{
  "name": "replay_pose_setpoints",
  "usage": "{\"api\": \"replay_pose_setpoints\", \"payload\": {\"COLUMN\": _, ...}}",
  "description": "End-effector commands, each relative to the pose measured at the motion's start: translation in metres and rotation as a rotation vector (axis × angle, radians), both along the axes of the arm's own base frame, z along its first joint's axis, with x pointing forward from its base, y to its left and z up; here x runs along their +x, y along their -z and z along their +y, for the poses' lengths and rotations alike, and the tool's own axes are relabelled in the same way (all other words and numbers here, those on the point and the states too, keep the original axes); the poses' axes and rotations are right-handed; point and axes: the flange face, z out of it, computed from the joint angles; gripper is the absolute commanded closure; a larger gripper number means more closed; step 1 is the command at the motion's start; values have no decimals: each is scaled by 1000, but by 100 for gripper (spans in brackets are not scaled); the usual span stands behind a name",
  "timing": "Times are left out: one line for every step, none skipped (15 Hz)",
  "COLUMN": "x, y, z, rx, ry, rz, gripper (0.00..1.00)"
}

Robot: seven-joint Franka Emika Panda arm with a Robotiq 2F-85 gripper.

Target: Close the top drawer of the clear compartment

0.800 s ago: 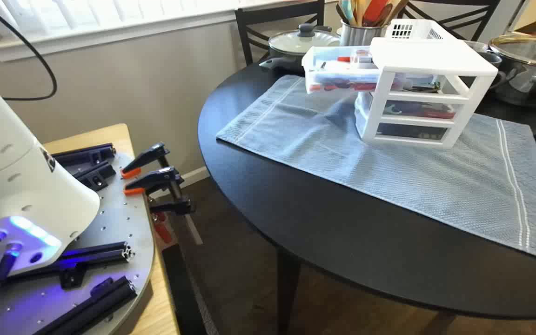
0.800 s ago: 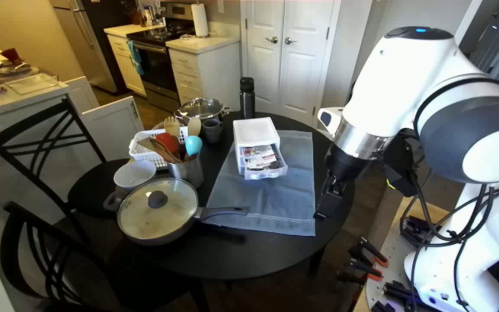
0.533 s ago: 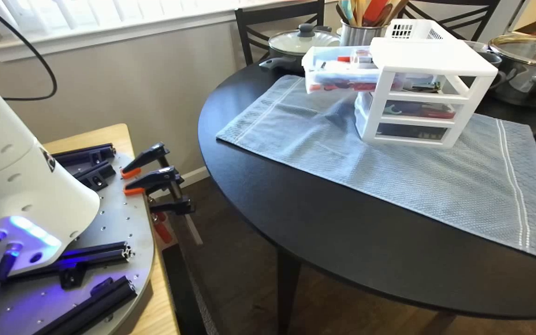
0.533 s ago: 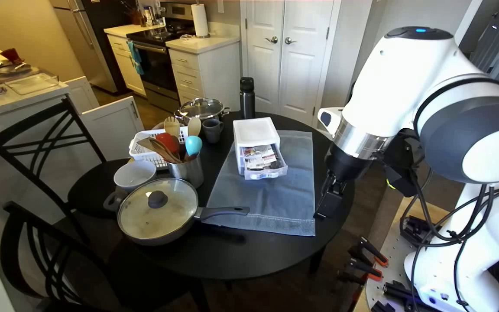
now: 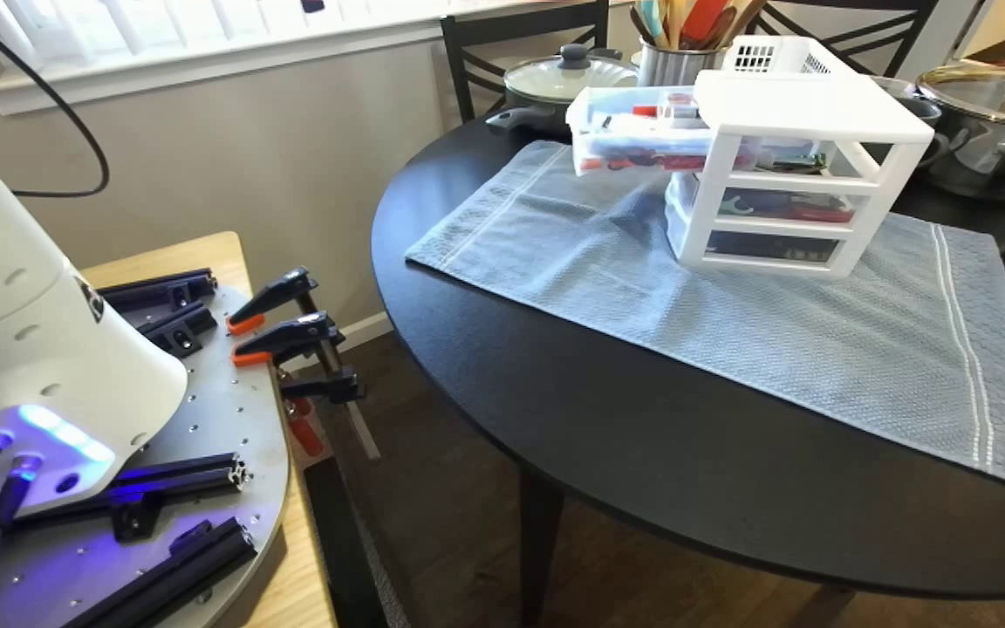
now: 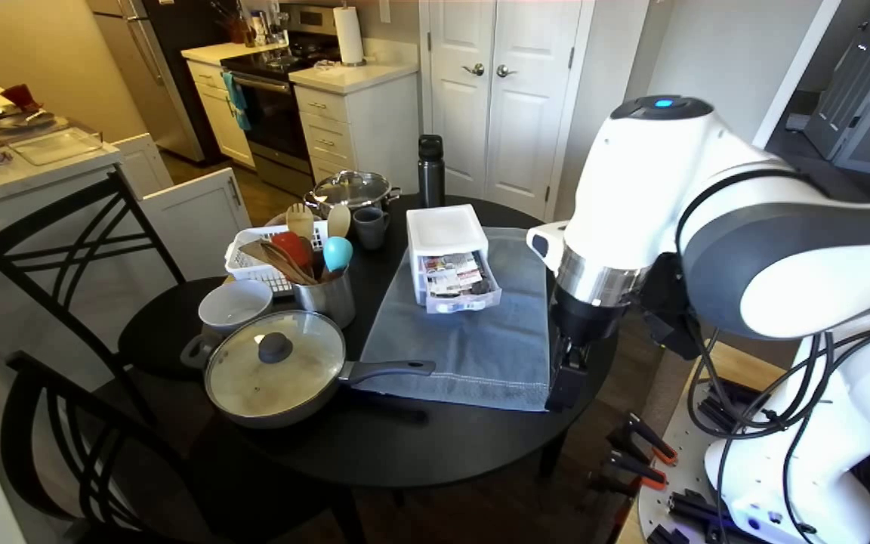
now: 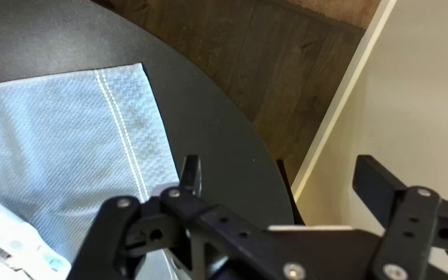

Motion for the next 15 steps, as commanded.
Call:
{"api": "replay_pose_setpoints", "payload": {"x": 36, "y": 42, "z": 8, "rx": -41, "ry": -63, "rz": 56, "gripper": 0}}
{"api": "replay_pose_setpoints", "payload": {"x": 45, "y": 46, "z": 6, "rx": -52, "ry": -57, "rz": 39, "gripper": 0}}
{"api": "replay_pose_setpoints", "payload": {"x": 55, "y": 50, "z": 4, "rx": -59, "ry": -54, "rz": 17, "gripper": 0}}
{"api": "replay_pose_setpoints", "payload": {"x": 65, "y": 53, "z": 1, "rx": -70, "ry": -51, "rz": -15, "gripper": 0}}
{"api": "replay_pose_setpoints", "payload": {"x": 73, "y": 54, "z": -1, "rx": -80, "ry": -52, "rz": -39, "gripper": 0}}
{"api": "replay_pose_setpoints", "payload": {"x": 83, "y": 59, "z": -4, "rx": -80, "ry": -67, "rz": -64, "gripper": 0}}
{"api": "replay_pose_setpoints", "payload": {"x": 91, "y": 62, "z": -6, "rx": -79, "ry": -71, "rz": -84, "gripper": 0}}
{"api": "replay_pose_setpoints", "payload": {"x": 99, "y": 69, "z": -9, "rx": -69, "ry": -80, "rz": -100, "gripper": 0}}
{"api": "replay_pose_setpoints", "payload": {"x": 105, "y": 74, "z": -11, "rx": -64, "ry": -81, "rz": -111, "gripper": 0}}
{"api": "replay_pose_setpoints", "payload": {"x": 111, "y": 83, "z": -14, "rx": -56, "ry": -87, "rz": -114, "gripper": 0}}
{"api": "replay_pose_setpoints", "payload": {"x": 116, "y": 90, "z": -16, "rx": -48, "ry": -89, "rz": -112, "gripper": 25}}
{"api": "replay_pose_setpoints", "payload": {"x": 122, "y": 100, "z": -21, "rx": -44, "ry": -79, "rz": -104, "gripper": 26}}
{"api": "replay_pose_setpoints", "payload": {"x": 127, "y": 107, "z": -27, "rx": -36, "ry": -68, "rz": -99, "gripper": 33}}
{"api": "replay_pose_setpoints", "payload": {"x": 134, "y": 114, "z": -34, "rx": -24, "ry": -53, "rz": -88, "gripper": 40}}
{"api": "replay_pose_setpoints", "payload": {"x": 141, "y": 119, "z": -41, "rx": -20, "ry": -42, "rz": -82, "gripper": 47}}
